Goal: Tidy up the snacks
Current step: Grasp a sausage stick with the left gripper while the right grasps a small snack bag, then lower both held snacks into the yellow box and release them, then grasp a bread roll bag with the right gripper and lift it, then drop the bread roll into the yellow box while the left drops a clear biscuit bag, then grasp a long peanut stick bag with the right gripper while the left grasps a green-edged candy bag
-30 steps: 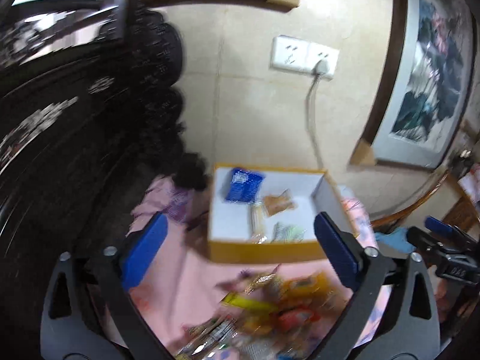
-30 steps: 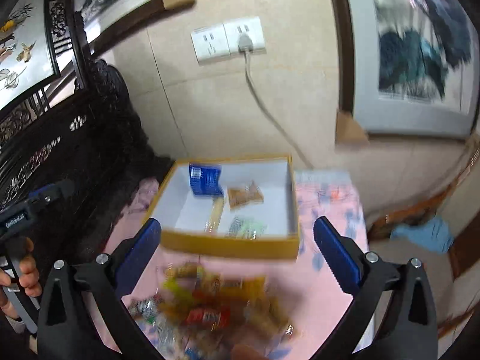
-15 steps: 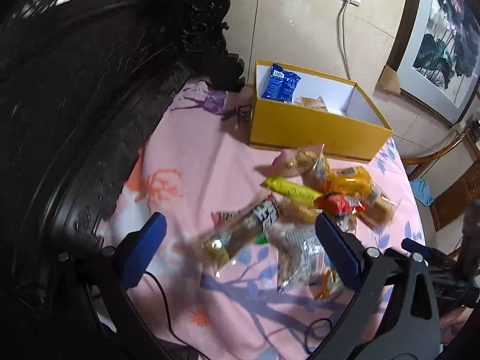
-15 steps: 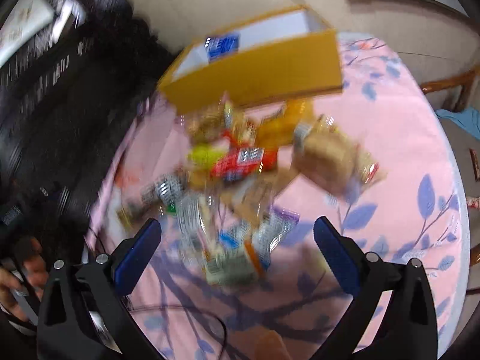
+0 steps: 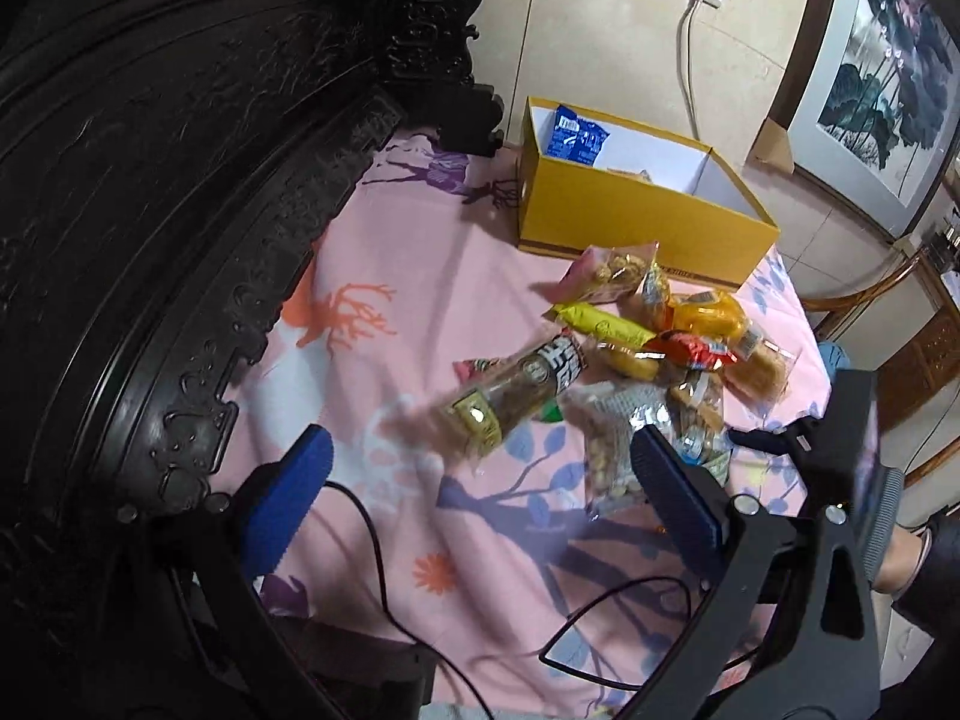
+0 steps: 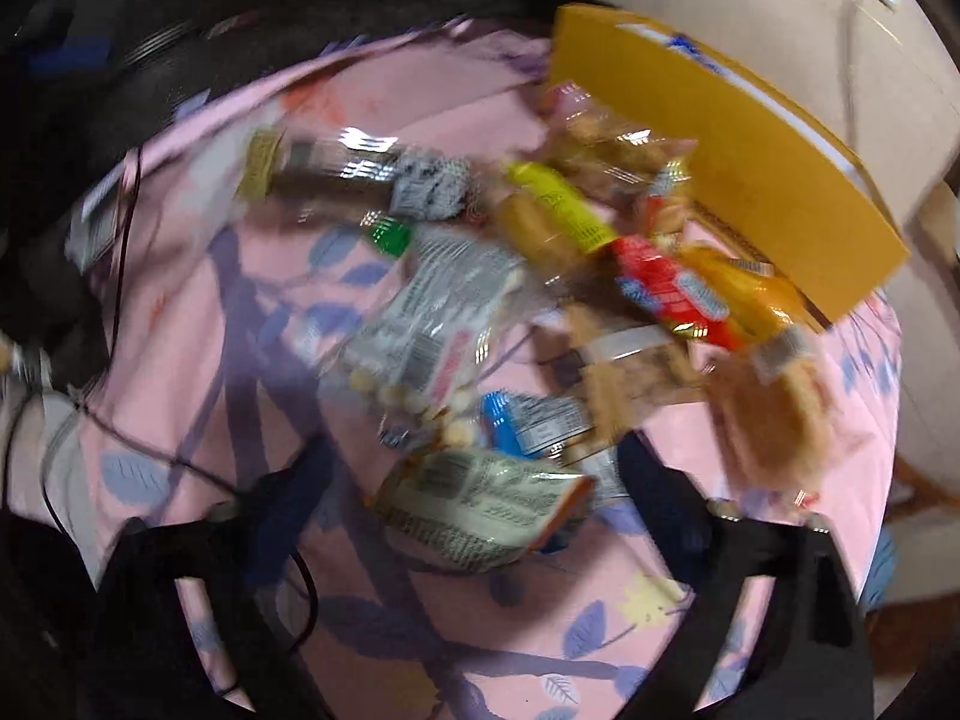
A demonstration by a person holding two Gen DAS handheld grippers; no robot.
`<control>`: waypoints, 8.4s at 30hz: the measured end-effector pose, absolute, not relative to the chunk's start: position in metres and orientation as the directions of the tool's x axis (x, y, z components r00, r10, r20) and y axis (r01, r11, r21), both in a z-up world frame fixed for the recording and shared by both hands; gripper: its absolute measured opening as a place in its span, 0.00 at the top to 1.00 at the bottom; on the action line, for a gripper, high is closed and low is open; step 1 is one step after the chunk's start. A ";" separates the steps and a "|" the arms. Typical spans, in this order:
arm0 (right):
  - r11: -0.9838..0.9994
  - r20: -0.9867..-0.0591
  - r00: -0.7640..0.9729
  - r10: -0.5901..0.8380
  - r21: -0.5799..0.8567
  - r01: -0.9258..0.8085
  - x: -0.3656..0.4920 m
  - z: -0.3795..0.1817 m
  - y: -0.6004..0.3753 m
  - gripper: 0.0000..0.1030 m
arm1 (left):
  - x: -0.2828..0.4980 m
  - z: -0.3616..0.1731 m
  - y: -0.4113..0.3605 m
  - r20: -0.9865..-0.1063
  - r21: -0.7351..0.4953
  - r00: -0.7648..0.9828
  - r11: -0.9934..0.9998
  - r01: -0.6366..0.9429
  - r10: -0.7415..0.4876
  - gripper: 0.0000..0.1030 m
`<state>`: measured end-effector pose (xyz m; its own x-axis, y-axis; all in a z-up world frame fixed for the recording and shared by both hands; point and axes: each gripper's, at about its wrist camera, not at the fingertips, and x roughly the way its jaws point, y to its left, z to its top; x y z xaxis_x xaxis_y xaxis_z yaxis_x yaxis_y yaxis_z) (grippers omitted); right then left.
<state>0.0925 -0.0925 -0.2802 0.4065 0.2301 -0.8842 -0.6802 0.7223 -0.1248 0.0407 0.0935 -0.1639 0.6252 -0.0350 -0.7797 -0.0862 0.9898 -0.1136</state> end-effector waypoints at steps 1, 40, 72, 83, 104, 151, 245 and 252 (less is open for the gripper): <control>0.715 -0.883 0.414 0.223 -0.141 -0.685 0.089 -0.283 -0.093 0.30 | 0.039 -0.165 0.094 -0.781 -0.109 0.623 0.990 -0.089 -0.030 0.02; 0.860 -0.738 0.451 0.502 0.481 -0.171 0.103 -0.229 -0.244 0.72 | 0.112 -0.277 0.040 -0.909 -0.119 0.388 0.987 0.108 -0.152 0.65; 0.837 -0.487 0.701 0.521 0.453 -0.307 0.176 -0.066 -0.258 0.72 | 0.161 -0.054 0.025 -0.589 -0.232 0.744 0.948 0.219 -0.316 0.74; 0.874 -0.413 0.776 0.478 0.311 -0.373 0.284 -0.020 -0.247 0.70 | 0.266 0.003 -0.003 -0.508 -0.165 0.822 0.966 0.201 -0.258 0.65; 0.948 -0.595 0.742 0.309 0.136 -0.286 0.199 -0.098 -0.251 0.10 | 0.171 -0.061 0.024 -0.608 -0.202 0.781 0.979 0.019 -0.141 0.04; 0.933 -0.763 0.542 0.353 0.246 -0.261 0.105 -0.195 -0.272 0.66 | 0.122 -0.248 -0.021 -0.904 -0.102 0.410 0.992 0.076 -0.124 0.04; 0.966 -0.629 0.735 0.254 0.132 -0.221 0.197 -0.112 -0.245 0.27 | 0.155 -0.080 -0.015 -0.665 -0.200 0.719 0.976 0.089 -0.202 0.06; 0.974 -0.748 0.632 0.201 0.087 -0.207 0.201 -0.176 -0.263 0.26 | 0.126 -0.115 0.005 -0.731 -0.182 0.664 0.983 0.030 -0.156 0.06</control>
